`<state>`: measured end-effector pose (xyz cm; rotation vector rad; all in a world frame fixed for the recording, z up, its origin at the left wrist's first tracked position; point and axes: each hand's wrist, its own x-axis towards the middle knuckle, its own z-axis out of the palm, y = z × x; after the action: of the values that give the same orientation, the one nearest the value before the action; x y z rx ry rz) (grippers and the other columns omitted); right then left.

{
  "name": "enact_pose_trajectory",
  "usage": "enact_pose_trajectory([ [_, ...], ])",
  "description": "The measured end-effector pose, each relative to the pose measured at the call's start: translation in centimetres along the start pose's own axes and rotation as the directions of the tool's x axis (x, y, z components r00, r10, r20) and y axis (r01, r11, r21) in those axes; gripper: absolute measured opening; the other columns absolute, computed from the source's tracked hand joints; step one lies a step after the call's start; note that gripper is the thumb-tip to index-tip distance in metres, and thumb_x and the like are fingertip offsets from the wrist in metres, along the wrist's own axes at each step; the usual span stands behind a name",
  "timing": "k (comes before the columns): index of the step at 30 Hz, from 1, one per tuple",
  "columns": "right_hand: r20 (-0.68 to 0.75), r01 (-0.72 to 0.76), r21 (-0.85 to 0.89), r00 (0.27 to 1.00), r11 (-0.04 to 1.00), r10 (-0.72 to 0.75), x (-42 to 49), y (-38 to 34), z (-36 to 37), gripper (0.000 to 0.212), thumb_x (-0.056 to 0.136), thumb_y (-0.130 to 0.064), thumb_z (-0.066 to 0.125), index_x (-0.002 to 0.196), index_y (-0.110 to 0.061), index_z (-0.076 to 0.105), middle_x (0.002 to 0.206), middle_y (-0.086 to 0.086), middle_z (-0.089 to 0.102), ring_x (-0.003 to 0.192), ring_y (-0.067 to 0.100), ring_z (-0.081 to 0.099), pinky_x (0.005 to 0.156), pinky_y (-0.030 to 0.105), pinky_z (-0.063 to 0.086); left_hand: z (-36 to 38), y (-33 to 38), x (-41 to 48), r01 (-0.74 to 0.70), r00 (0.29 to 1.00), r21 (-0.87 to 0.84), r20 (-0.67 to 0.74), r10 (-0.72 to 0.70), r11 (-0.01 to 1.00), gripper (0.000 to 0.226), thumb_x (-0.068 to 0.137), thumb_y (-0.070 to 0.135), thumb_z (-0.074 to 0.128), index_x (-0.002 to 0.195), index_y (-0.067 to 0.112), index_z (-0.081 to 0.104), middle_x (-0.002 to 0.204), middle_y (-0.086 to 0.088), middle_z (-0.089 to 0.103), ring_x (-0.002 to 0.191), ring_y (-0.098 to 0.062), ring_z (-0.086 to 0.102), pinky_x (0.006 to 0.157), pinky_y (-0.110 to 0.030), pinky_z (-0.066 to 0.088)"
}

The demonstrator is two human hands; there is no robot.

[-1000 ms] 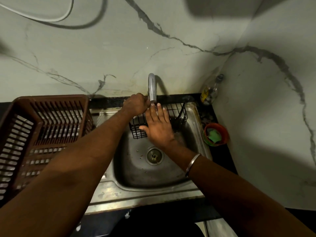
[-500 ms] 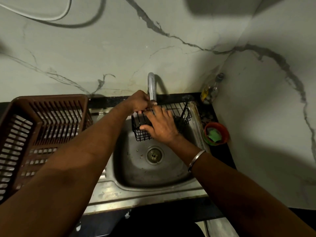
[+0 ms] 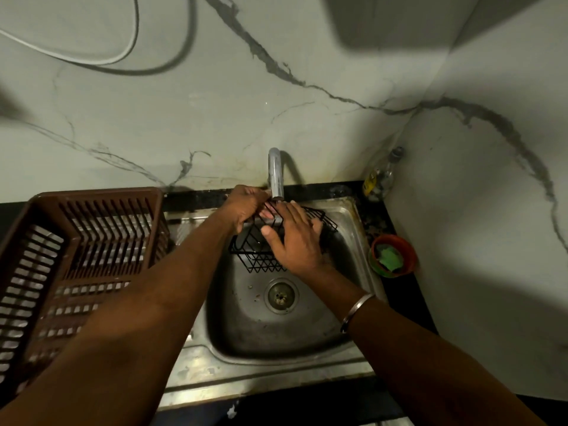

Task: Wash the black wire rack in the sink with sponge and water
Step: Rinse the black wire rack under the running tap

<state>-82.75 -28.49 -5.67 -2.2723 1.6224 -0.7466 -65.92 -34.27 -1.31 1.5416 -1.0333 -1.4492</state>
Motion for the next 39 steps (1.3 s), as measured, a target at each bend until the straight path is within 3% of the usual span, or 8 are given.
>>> enact_pose_trajectory([
  [3,-0.024,0.012,0.029,1.000,0.999,-0.011,0.4,-0.4,-0.1,0.068,0.102,-0.067,0.039,0.149,-0.020,0.054,0.150,0.003,0.059,0.144,0.019,0.049,0.129,0.054,0.011,0.1,0.1,0.0,-0.011,1.000,0.026,0.009,0.011,1.000,0.024,0.106,0.007,0.062,0.089,-0.003,0.076,0.077,-0.021,0.077,0.063,-0.025,0.074,0.060,-0.030,0.063],
  [7,0.029,0.080,0.206,0.996,0.975,-0.088,1.1,-1.2,-0.5,0.055,0.102,-0.044,0.047,0.144,-0.011,0.057,0.141,0.010,0.063,0.128,0.025,0.060,0.112,0.044,0.047,0.2,0.5,-0.2,-0.002,1.000,0.116,0.017,0.000,0.993,0.024,0.106,0.007,0.061,0.092,-0.007,0.074,0.065,-0.011,0.073,0.052,-0.016,0.067,0.050,-0.025,0.056],
  [18,-0.127,-0.032,0.137,0.991,0.990,0.049,1.5,-2.3,-0.6,0.044,0.107,-0.038,0.049,0.139,-0.011,0.061,0.125,0.010,0.071,0.110,0.026,0.068,0.088,0.039,0.059,1.6,2.5,-0.4,0.063,0.997,0.180,0.021,-0.068,0.982,0.025,0.104,0.004,0.064,0.081,-0.001,0.071,0.055,-0.007,0.061,0.031,-0.006,0.045,0.033,-0.016,0.032],
  [22,-0.147,-0.029,0.169,0.988,0.985,0.054,1.4,-1.1,-1.0,0.038,0.107,-0.038,0.051,0.135,-0.018,0.068,0.104,0.006,0.076,0.087,0.023,0.072,0.073,0.035,0.060,0.5,2.2,0.4,0.092,0.980,0.183,0.160,-0.122,0.979,0.021,0.102,0.018,0.072,0.097,-0.002,0.075,0.076,-0.016,0.069,0.048,-0.015,0.051,0.039,-0.023,0.043],
  [26,-0.158,-0.122,0.329,0.971,0.936,0.182,2.1,-0.5,-0.9,0.032,0.107,-0.036,0.054,0.099,-0.018,0.079,0.079,-0.004,0.073,0.068,0.012,0.066,0.061,0.032,0.056,-0.3,1.8,-0.5,0.055,0.945,0.216,0.305,-0.121,0.975,0.021,0.110,0.026,0.058,0.112,0.008,0.068,0.082,-0.009,0.076,0.067,-0.020,0.071,0.061,-0.031,0.057],
  [32,0.025,-0.263,0.398,0.961,0.879,0.276,3.1,-1.8,-1.2,0.025,0.107,-0.023,0.054,0.126,-0.015,0.070,0.108,-0.002,0.069,0.102,0.019,0.067,0.075,0.018,0.051,0.0,0.5,-0.6,0.120,0.976,0.166,0.158,-0.147,0.979,0.032,0.116,0.027,0.043,0.122,0.006,0.066,0.070,-0.008,0.073,0.051,-0.017,0.065,0.045,-0.024,0.051],
  [36,0.018,-0.062,0.004,0.998,0.998,0.062,3.1,-2.7,-0.2,0.046,0.104,-0.035,0.044,0.136,-0.007,0.062,0.135,0.018,0.062,0.131,0.036,0.053,0.111,0.049,0.045,0.0,0.5,-0.6,0.184,0.980,0.085,0.065,-0.190,0.979,0.034,0.116,0.033,0.045,0.108,0.010,0.070,0.056,0.002,0.057,0.040,-0.009,0.048,0.040,-0.021,0.038],
  [39,0.061,-0.108,-0.101,0.992,0.989,0.115,3.6,-3.5,0.1,0.054,0.106,-0.043,0.036,0.142,-0.008,0.057,0.145,0.019,0.058,0.144,0.041,0.043,0.122,0.057,0.032,0.0,0.2,-0.3,0.242,0.970,0.068,-0.009,-0.241,0.968,0.036,0.113,0.037,0.051,0.090,0.014,0.068,0.054,0.001,0.053,0.040,-0.011,0.045,0.042,-0.021,0.036],
])
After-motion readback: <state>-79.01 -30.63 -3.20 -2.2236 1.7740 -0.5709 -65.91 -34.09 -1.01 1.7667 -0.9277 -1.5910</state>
